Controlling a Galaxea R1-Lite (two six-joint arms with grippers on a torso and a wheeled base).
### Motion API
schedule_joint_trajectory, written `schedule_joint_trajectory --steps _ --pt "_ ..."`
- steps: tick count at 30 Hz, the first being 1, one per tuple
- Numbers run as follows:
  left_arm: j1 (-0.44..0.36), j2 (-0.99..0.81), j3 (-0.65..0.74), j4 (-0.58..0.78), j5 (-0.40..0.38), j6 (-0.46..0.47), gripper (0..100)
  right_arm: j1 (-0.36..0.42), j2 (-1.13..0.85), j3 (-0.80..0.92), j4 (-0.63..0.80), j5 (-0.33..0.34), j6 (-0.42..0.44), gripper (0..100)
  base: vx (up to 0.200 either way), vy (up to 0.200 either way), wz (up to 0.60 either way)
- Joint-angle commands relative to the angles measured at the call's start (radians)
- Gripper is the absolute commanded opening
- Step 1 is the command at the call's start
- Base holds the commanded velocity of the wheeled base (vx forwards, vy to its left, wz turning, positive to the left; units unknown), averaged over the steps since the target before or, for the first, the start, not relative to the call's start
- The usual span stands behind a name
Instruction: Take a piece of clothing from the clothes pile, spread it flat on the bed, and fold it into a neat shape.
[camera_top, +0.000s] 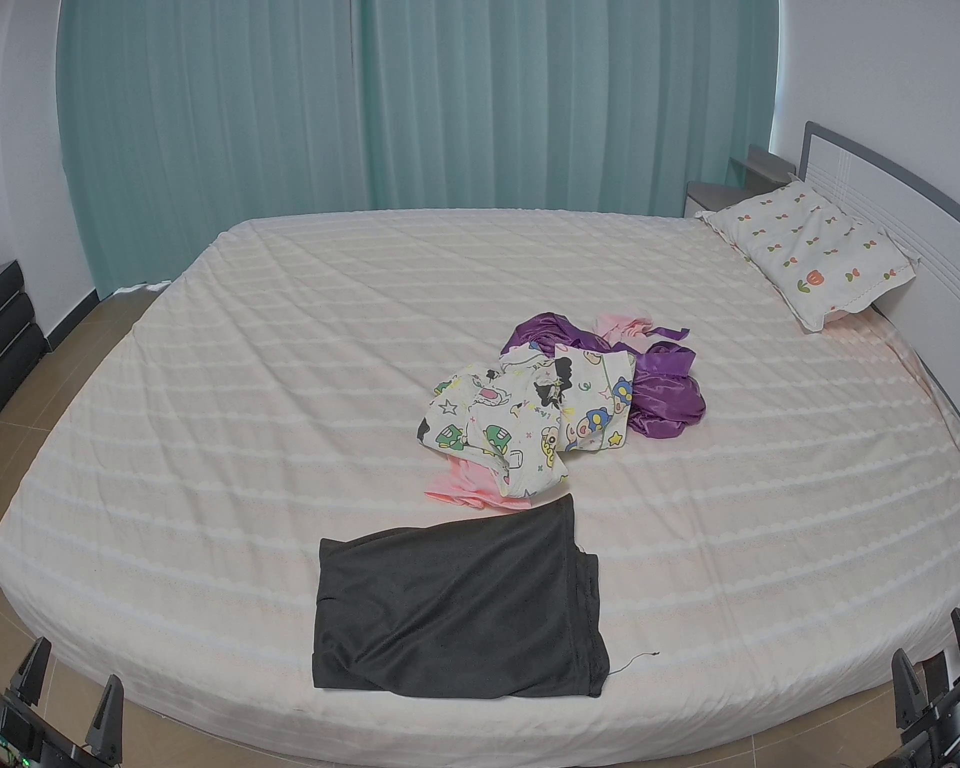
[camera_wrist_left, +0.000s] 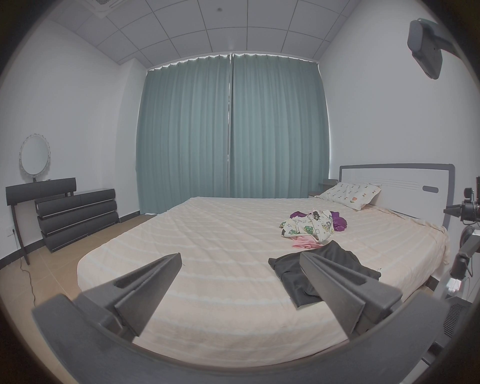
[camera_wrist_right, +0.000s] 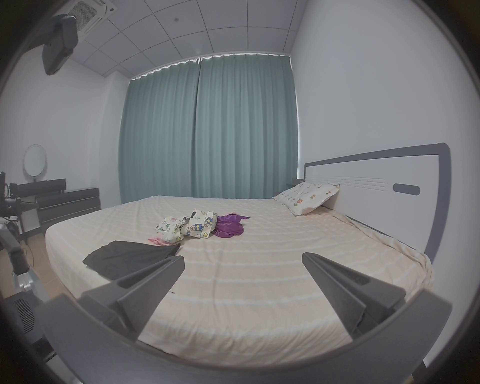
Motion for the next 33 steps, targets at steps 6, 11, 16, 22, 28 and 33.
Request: schedule_joint_trajectory --steps 6,11,16,22,28,33 --pt "0.000 -0.008 0.016 0.000 0.001 -0.003 100 0.003 -0.008 -0.001 -0.001 0.036 -0.001 100 0.000 0.000 0.00" --pt "0.000 -0.008 0.016 0.000 0.001 0.001 100 0.000 -0.008 0.004 -0.021 0.060 -0.001 100 0.000 0.000 0.00" --pt "0.000 -0.010 0.016 -0.002 -0.001 0.009 100 0.014 0.023 -0.002 0.011 0.085 -0.015 100 0.000 0.000 0.00" --pt "0.000 -0.010 0.016 -0.002 -0.001 0.007 100 0.006 -0.005 -0.001 0.010 0.085 -0.012 100 0.000 0.000 0.00" --pt "0.000 -0.010 0.016 -0.002 -0.001 0.007 100 0.003 -0.008 0.015 -0.044 0.016 0.040 100 0.000 0.000 0.00" --pt "0.000 -0.010 0.016 -0.002 -0.001 0.006 100 0.000 -0.008 0.015 0.014 -0.035 0.053 100 0.000 0.000 0.00"
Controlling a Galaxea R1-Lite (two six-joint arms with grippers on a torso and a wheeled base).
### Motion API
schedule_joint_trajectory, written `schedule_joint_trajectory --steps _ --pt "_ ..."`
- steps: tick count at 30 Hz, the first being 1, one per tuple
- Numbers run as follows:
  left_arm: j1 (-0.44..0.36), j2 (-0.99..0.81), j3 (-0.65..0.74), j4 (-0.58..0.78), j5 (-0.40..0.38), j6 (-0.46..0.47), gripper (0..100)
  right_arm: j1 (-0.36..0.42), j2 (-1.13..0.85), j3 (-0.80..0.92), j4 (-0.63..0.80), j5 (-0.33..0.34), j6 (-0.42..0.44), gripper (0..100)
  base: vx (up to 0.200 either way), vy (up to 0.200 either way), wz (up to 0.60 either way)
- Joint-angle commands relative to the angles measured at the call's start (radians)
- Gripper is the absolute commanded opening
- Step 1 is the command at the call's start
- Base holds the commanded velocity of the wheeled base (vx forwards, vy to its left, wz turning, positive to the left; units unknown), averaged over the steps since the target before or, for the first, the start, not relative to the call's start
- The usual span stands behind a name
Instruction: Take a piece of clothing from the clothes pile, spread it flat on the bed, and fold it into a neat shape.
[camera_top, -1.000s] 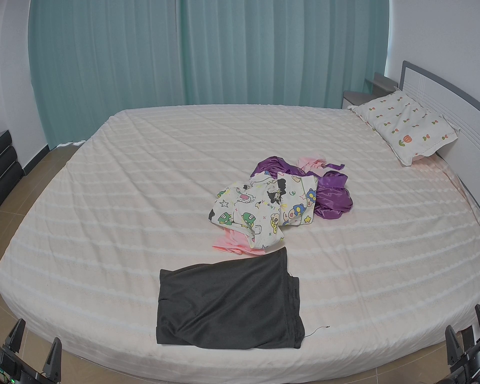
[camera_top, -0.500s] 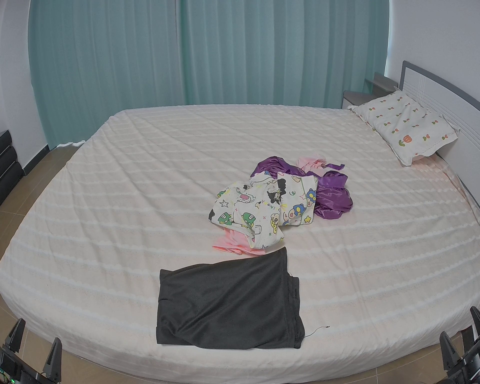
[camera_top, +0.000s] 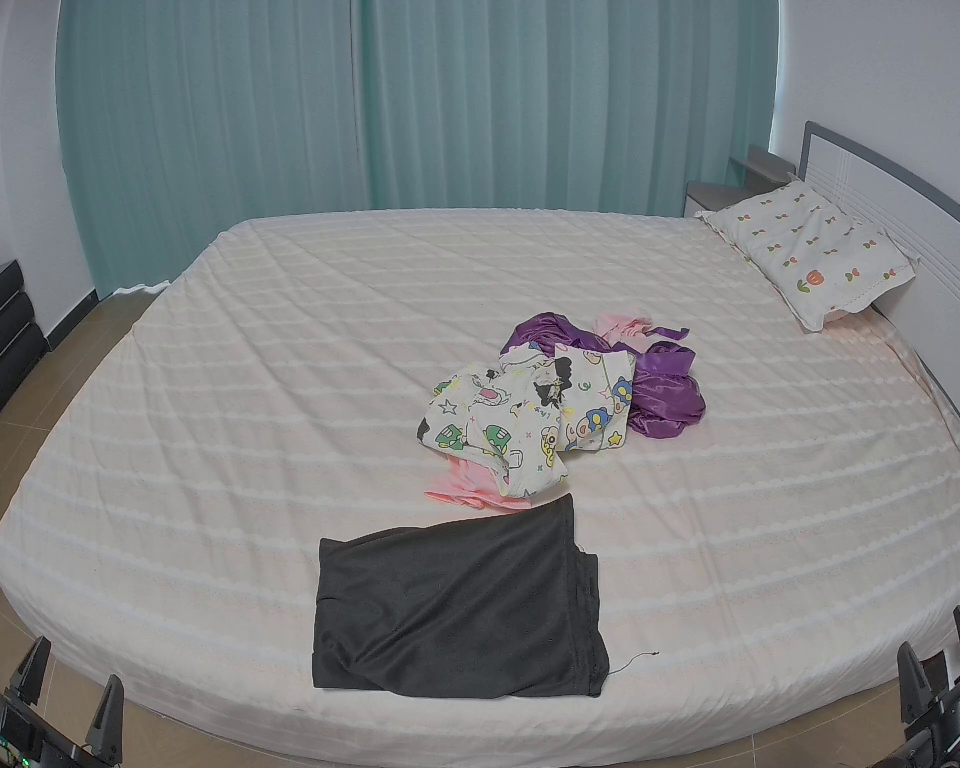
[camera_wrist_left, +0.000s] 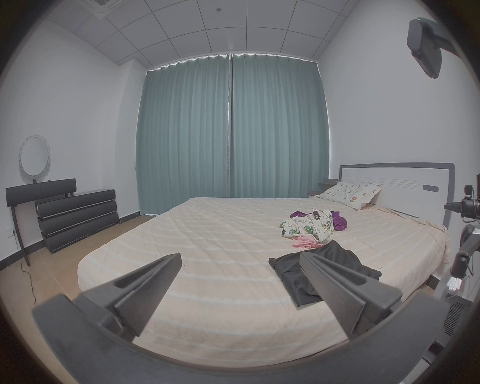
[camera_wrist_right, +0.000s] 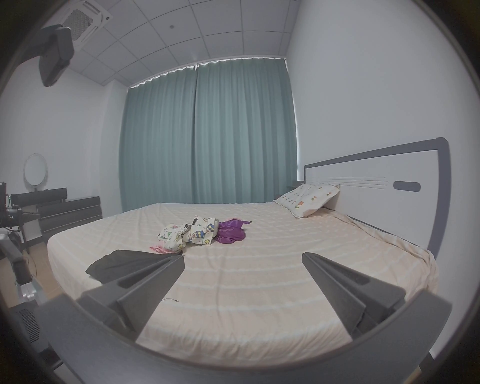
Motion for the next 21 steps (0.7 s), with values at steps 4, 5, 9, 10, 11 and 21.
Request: schedule_joint_trajectory --steps 4,5,9,10,11,21 --pt "0.001 -0.011 0.016 0.000 0.000 -0.001 100 -0.002 -0.012 0.016 0.029 0.014 -0.034 100 0.000 0.000 0.00" --pt "0.001 -0.011 0.016 0.000 0.000 -0.001 100 -0.002 -0.013 0.018 0.026 0.012 -0.025 100 0.000 0.000 0.00" --pt "0.001 -0.011 0.016 0.000 -0.001 -0.001 100 -0.002 -0.013 0.018 0.026 0.005 0.005 100 0.000 0.000 0.00" --pt "0.001 -0.011 0.016 0.000 0.000 -0.001 100 -0.002 -0.013 0.018 0.026 0.005 0.007 100 0.000 0.000 0.00" --pt "0.001 -0.011 0.016 0.000 0.000 -0.001 100 -0.002 -0.013 0.018 0.026 0.005 0.007 100 0.000 0.000 0.00" --pt "0.001 -0.011 0.016 0.000 0.000 -0.001 100 -0.003 -0.013 0.018 0.029 0.008 -0.008 100 0.000 0.000 0.00"
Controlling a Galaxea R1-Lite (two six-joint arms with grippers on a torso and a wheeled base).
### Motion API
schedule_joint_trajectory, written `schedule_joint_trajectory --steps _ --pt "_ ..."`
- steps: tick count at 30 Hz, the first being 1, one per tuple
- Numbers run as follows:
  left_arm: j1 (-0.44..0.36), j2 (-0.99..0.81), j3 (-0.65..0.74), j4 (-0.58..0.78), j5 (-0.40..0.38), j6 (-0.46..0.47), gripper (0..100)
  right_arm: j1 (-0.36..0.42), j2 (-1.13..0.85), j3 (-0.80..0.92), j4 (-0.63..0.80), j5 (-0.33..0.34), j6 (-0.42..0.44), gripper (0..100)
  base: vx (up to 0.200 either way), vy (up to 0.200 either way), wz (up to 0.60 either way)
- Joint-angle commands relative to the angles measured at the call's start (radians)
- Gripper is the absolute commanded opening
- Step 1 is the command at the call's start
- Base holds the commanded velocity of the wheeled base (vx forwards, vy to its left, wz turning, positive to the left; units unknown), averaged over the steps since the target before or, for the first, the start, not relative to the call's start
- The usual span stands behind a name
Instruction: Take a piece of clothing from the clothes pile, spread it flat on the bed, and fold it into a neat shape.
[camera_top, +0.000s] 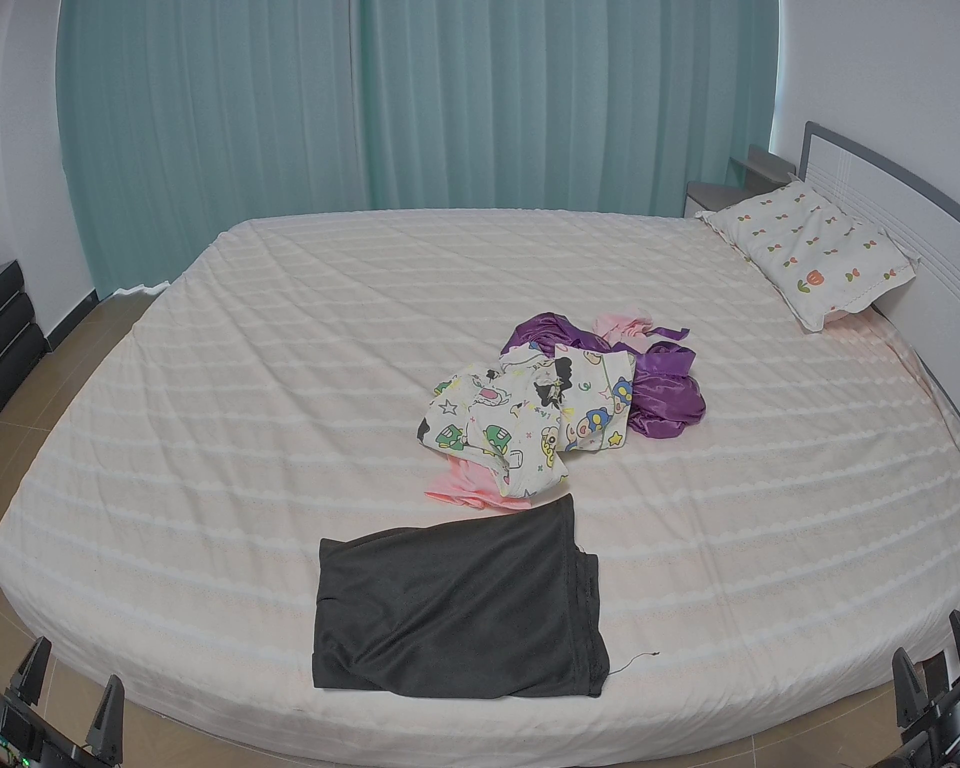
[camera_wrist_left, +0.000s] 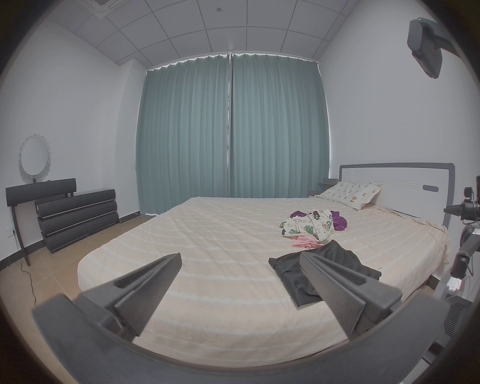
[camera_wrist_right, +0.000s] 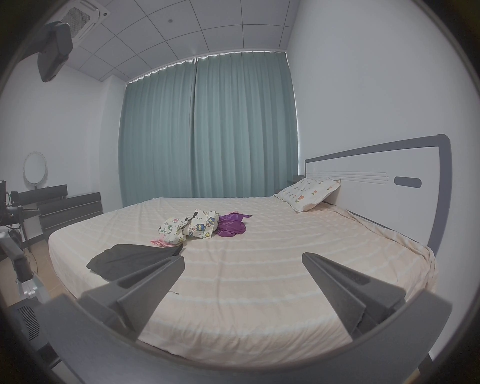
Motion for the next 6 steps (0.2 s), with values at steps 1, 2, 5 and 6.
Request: schedule_joint_trajectory --steps 1,2,5,6 --pt "0.000 -0.013 0.016 0.000 0.000 -0.001 100 -0.002 -0.012 0.018 0.000 -0.007 0.002 100 0.000 0.000 0.00" --pt "0.000 -0.013 0.016 0.000 0.000 -0.001 100 -0.002 -0.012 0.018 0.001 -0.007 0.002 100 0.000 0.000 0.00" --pt "0.000 -0.013 0.016 0.000 0.000 -0.001 100 -0.002 -0.012 0.018 0.001 -0.007 0.003 100 0.000 0.000 0.00" --pt "0.000 -0.013 0.016 0.000 0.000 -0.001 100 -0.002 -0.012 0.018 0.001 -0.009 0.008 100 0.000 0.000 0.00"
